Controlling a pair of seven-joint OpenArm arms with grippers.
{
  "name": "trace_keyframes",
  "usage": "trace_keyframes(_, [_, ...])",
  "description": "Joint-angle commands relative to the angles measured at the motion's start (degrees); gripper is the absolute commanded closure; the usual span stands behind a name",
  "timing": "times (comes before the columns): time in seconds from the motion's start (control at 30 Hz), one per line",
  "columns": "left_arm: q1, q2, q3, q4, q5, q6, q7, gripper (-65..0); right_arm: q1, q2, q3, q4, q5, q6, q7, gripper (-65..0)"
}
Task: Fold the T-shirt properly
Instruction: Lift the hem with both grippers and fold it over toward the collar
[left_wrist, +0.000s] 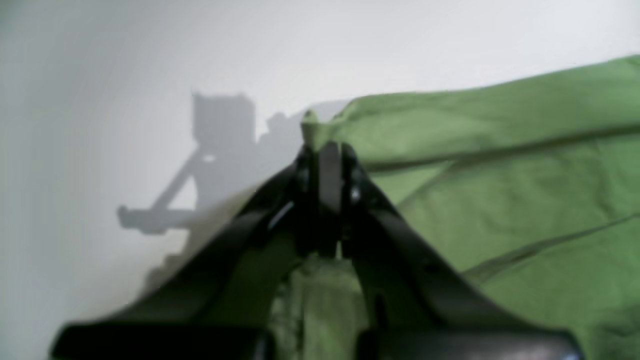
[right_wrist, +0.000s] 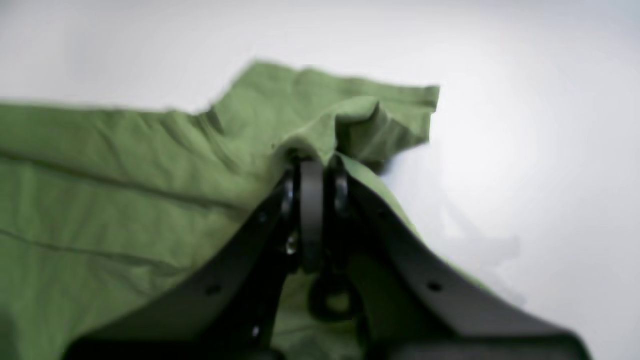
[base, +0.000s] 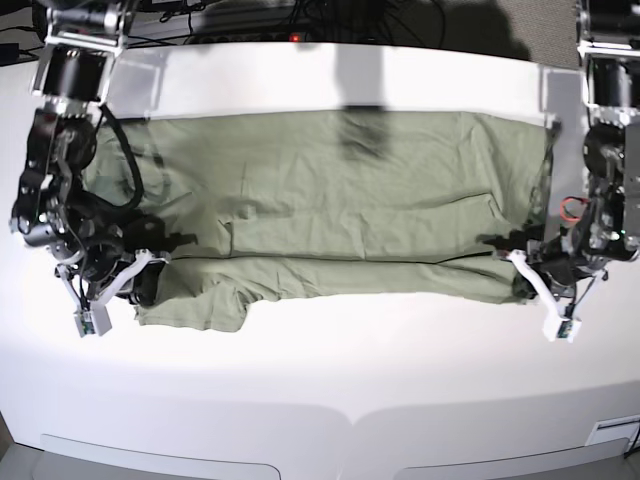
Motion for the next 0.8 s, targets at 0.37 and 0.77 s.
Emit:
trace_keyframes(0.37, [3.3, 0.0, -0.4, 11.2, 4.1, 1.8, 4.0, 0.0, -5.8, 0.8, 2.0, 9.2, 0.6, 0.3, -0.5, 0.0])
trace_keyframes(0.77, [8.5, 0.0, -2.4, 18.3, 5.2, 5.2, 4.5, 0.0, -6.1, 5.5, 2.5, 9.2, 0.6, 0.3, -1.9, 0.0])
